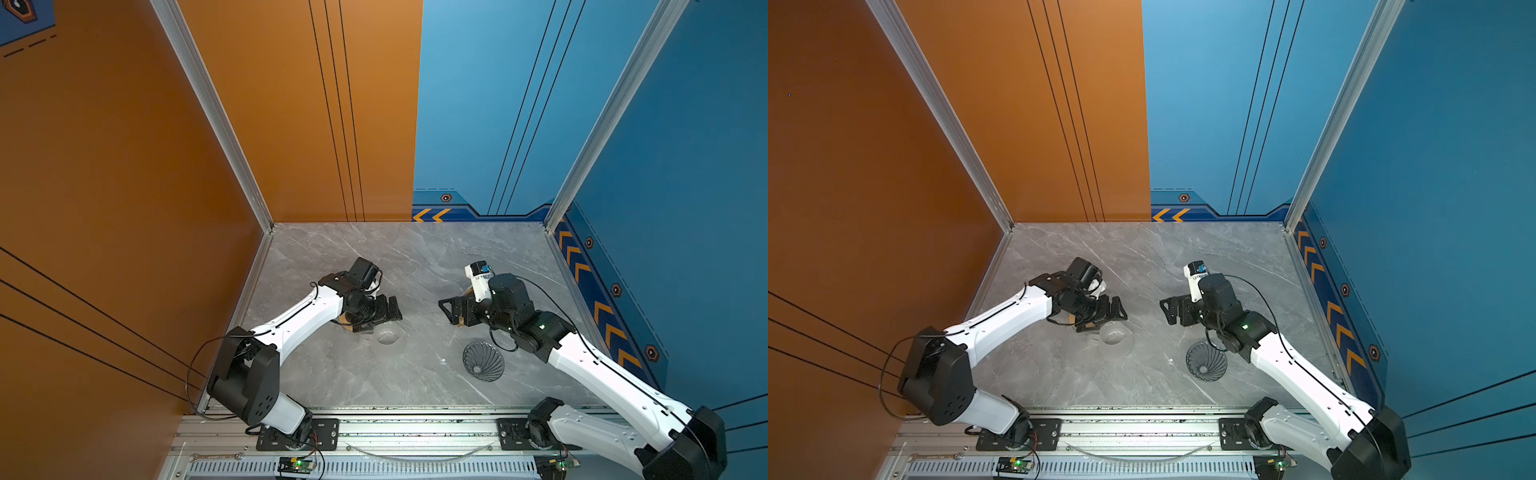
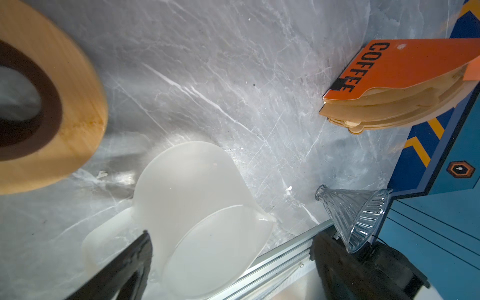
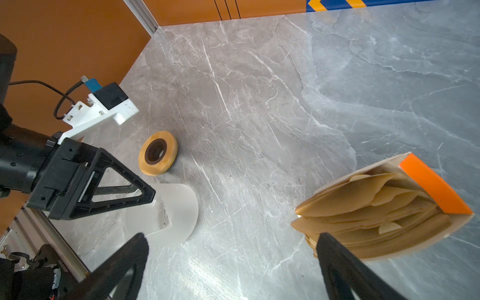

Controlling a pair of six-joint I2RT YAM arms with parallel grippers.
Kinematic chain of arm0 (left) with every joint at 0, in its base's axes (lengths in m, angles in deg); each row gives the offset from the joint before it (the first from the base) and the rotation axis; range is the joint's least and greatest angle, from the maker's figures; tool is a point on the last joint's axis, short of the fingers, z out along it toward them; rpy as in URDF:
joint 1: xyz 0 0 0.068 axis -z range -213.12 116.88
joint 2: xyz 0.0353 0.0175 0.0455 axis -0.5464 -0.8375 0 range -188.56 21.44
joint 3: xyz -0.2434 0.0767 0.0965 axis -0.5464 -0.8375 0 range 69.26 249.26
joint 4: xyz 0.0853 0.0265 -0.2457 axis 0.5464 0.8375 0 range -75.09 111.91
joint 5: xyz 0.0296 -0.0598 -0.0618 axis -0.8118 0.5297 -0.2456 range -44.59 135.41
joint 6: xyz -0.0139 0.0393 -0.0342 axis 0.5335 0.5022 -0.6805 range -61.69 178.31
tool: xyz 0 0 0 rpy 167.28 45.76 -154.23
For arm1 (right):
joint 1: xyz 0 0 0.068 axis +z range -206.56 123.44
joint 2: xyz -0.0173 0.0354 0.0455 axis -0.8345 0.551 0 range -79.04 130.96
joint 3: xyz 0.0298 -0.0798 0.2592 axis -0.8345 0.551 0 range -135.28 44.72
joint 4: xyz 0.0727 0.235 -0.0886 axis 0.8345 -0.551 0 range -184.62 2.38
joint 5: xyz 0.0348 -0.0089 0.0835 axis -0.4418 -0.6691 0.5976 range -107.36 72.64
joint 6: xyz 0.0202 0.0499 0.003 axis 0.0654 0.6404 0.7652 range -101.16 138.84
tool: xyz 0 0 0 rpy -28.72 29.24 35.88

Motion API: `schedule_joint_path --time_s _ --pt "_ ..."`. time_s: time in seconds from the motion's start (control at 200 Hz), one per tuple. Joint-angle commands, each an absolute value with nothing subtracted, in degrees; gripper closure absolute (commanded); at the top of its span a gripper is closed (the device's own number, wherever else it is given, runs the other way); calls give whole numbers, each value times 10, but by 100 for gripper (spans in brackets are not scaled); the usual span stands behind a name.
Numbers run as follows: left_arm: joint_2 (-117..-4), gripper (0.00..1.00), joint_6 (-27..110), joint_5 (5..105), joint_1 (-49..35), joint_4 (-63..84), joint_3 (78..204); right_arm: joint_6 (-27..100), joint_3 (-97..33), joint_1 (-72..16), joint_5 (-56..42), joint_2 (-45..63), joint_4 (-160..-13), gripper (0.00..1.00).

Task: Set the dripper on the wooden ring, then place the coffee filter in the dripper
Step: 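Carry the pitcher with the left gripper toward the bamboo dripper base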

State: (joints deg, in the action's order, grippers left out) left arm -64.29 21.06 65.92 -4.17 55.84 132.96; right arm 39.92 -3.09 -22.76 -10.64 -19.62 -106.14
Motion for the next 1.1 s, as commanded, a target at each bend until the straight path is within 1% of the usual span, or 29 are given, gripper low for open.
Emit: schedule_joint_path --time_s 0.0,0.075,0.175,0.265,0.36,0.451,0.531,0.636,0.756,0.906,0.921,0.956,1.021,1.096 --pt "-585 2 295 601 -44 622 1361 398 -19 -224 -116 -215 -1076 0" --pt "-552 2 342 593 -65 649 1362 394 -16 -225 -105 -218 -1068 0" --pt "-522 2 419 625 -103 679 1363 389 -13 -225 -83 -215 -1054 0" --pt "-519 2 483 645 -124 715 1367 388 -12 -224 -77 -215 -1048 0" --pt "-515 1 562 658 -113 732 1349 390 -4 -224 -79 -223 -1033 0" --pt "-517 2 613 617 -91 740 1339 392 -3 -225 -78 -226 -1030 0" --pt "-522 2 638 592 -87 739 1339 391 -6 -224 -78 -225 -1033 0" --pt "-544 0 664 586 -84 740 1349 391 -9 -224 -77 -224 -1037 0" --pt "-571 11 687 584 -66 744 1350 393 -9 -224 -79 -230 -1037 0" --pt "-597 12 706 561 -40 749 1353 393 -5 -226 -89 -238 -1041 0" --pt "-600 17 707 559 -40 748 1354 393 -5 -226 -89 -238 -1041 0" --pt "-608 18 708 555 -37 749 1356 393 -5 -227 -89 -238 -1042 0" --pt "-624 27 711 549 -32 748 1359 393 -4 -228 -88 -238 -1043 0" --pt "-641 28 714 543 -20 749 1361 394 -3 -230 -90 -238 -1044 0"
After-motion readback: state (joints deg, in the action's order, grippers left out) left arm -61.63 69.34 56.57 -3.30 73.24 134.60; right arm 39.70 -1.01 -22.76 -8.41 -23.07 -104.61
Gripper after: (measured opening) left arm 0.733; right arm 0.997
